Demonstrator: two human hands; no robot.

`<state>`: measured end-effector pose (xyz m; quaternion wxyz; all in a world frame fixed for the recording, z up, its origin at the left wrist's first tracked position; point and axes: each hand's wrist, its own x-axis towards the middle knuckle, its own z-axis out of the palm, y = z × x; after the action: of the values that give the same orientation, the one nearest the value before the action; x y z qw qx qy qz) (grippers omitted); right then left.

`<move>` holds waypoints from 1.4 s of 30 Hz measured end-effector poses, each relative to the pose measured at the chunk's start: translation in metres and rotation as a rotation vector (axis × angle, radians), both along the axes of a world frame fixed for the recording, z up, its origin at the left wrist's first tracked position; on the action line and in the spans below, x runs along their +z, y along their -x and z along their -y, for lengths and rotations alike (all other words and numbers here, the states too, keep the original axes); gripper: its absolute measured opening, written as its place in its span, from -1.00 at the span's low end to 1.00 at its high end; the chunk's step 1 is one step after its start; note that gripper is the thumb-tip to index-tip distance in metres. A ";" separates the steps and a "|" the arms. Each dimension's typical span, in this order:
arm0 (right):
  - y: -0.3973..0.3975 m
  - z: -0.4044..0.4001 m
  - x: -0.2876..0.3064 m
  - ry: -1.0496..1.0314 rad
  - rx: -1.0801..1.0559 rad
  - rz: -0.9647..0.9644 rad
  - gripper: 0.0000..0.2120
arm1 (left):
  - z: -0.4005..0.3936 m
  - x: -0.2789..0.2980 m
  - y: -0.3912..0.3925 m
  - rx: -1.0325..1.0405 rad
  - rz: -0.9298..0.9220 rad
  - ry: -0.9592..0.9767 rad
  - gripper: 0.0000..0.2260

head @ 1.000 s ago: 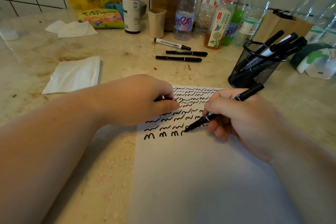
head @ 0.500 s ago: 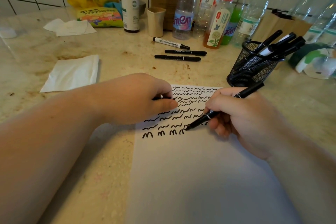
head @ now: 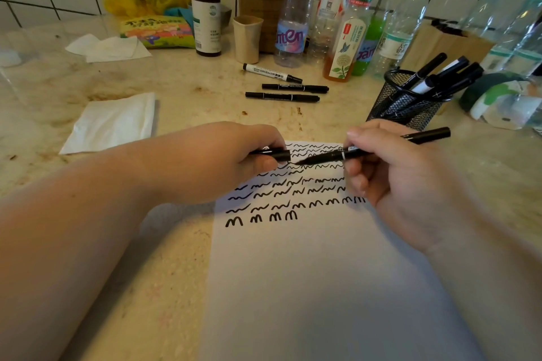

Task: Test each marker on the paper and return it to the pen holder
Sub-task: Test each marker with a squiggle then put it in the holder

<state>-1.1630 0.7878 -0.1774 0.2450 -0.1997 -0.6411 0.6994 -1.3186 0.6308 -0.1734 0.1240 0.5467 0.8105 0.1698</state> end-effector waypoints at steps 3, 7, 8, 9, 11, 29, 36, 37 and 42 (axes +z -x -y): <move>0.001 0.000 0.001 0.075 -0.002 -0.056 -0.77 | 0.000 0.001 0.000 0.002 0.020 0.006 -0.91; 0.002 -0.002 -0.001 0.139 -0.019 -0.053 -0.73 | 0.000 0.000 0.001 0.010 0.025 0.003 -0.92; 0.002 -0.002 -0.002 0.123 -0.016 -0.045 -0.75 | 0.000 0.000 0.001 0.010 0.029 -0.002 -0.93; 0.002 -0.002 -0.003 0.108 -0.008 -0.039 -0.77 | 0.000 0.000 0.001 0.008 0.033 -0.008 -0.93; 0.002 -0.003 -0.005 0.082 0.016 -0.040 -0.84 | 0.001 0.000 0.000 -0.005 0.037 -0.025 -0.95; -0.002 0.005 -0.004 -0.091 0.119 -0.074 -0.89 | 0.000 0.009 -0.005 -0.003 0.046 -0.108 -0.81; 0.001 0.006 -0.001 -0.254 -0.010 -0.049 -0.75 | -0.007 0.001 -0.005 -0.011 0.082 -0.036 -0.92; 0.000 0.004 0.002 -0.249 -0.059 -0.067 -0.74 | -0.006 0.000 -0.005 -0.012 0.079 -0.021 -0.89; -0.011 -0.015 0.030 -0.324 -0.321 -0.160 -0.82 | -0.001 -0.004 -0.002 -0.017 0.079 -0.035 -0.81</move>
<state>-1.1521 0.8031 -0.1469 0.4319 -0.2013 -0.6834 0.5531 -1.3171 0.6313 -0.1776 0.1476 0.5487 0.7971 0.2045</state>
